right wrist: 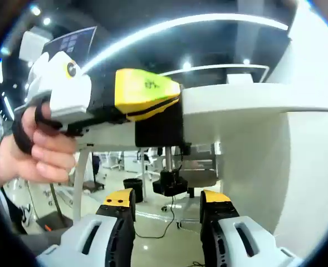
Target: Clamp the fixed fixture on the desktop, loosen the retaining clip, secure it to the edge of the desk, and tighten the retaining clip.
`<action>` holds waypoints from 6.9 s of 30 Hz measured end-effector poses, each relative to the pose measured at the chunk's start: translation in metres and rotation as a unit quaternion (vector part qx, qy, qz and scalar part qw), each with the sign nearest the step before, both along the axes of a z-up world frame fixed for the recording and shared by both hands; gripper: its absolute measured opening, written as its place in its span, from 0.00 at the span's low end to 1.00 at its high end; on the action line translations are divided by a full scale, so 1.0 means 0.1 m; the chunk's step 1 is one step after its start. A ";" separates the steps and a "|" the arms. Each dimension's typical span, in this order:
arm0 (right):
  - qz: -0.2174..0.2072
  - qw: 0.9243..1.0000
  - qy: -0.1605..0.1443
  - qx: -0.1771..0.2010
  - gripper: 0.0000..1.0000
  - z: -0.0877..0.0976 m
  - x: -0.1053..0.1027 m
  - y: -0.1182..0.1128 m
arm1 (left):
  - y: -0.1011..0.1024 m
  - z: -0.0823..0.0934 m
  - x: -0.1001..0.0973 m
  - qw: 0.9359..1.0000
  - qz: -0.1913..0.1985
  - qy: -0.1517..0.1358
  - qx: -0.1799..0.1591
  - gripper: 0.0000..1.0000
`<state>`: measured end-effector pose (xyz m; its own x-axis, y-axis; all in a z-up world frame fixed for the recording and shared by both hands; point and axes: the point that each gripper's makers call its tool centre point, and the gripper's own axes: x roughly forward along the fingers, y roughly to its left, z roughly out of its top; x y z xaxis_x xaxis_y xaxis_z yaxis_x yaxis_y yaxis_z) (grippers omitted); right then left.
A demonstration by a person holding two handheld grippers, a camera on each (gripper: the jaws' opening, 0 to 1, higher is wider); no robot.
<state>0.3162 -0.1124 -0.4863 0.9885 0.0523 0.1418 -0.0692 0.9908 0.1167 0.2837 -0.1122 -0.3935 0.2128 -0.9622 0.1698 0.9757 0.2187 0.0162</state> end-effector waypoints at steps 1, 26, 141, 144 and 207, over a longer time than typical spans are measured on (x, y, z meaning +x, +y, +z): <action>-0.009 1.000 0.001 0.004 0.46 0.01 0.01 -0.01 | 0.00 0.00 0.00 1.000 0.000 0.000 0.000 0.01; -0.060 0.996 0.013 -0.064 0.29 0.04 0.34 0.05 | 0.02 0.01 0.00 1.000 0.003 -0.001 0.000 0.01; -0.122 0.988 -0.031 -0.091 0.33 0.13 0.12 0.15 | 0.00 0.00 0.02 1.000 0.008 0.006 -0.014 0.01; -0.130 0.986 -0.028 -0.097 0.25 0.12 0.12 0.09 | 0.00 0.00 0.01 1.000 0.007 0.007 -0.014 0.01; -0.127 0.989 -0.016 -0.075 0.25 0.11 0.22 0.05 | 0.03 -0.01 0.01 1.000 0.006 0.003 -0.016 0.01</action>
